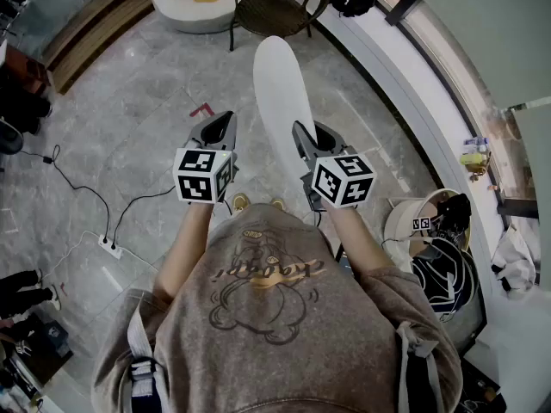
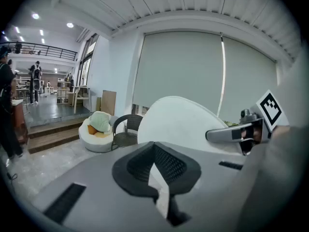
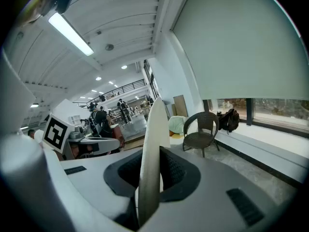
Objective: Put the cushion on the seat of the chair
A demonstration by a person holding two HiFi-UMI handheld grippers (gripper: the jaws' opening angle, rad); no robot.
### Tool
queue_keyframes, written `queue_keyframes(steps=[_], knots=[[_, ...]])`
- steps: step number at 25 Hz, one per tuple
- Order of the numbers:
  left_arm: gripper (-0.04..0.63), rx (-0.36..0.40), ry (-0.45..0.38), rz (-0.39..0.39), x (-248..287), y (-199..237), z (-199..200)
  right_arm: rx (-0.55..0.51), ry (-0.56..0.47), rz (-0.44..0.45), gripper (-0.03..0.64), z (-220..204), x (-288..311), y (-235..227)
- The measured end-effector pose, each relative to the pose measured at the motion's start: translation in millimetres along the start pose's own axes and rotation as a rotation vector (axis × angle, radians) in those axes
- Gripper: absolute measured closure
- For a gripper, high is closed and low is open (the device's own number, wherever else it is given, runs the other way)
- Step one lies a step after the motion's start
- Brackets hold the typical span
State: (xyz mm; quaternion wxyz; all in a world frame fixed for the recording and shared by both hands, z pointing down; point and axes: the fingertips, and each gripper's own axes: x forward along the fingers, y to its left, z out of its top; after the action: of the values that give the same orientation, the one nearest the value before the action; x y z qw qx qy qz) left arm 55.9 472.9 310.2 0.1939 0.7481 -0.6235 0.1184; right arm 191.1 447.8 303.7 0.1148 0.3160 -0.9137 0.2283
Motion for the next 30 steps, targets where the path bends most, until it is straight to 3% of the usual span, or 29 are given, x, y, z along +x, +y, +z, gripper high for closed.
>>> queue_keyframes(steps=[15,30], knots=[[0.591,0.014,0.029,-0.062,5.8,6.8,1.4,0.029,-0.025,-0.038,0.549,6.6,5.1,-0.8],[0.591,0.076,0.046,-0.148,-4.9,28.8,-5.4,0.063,-0.042,-0.110,0.549,-9.4,15.2,19.2]])
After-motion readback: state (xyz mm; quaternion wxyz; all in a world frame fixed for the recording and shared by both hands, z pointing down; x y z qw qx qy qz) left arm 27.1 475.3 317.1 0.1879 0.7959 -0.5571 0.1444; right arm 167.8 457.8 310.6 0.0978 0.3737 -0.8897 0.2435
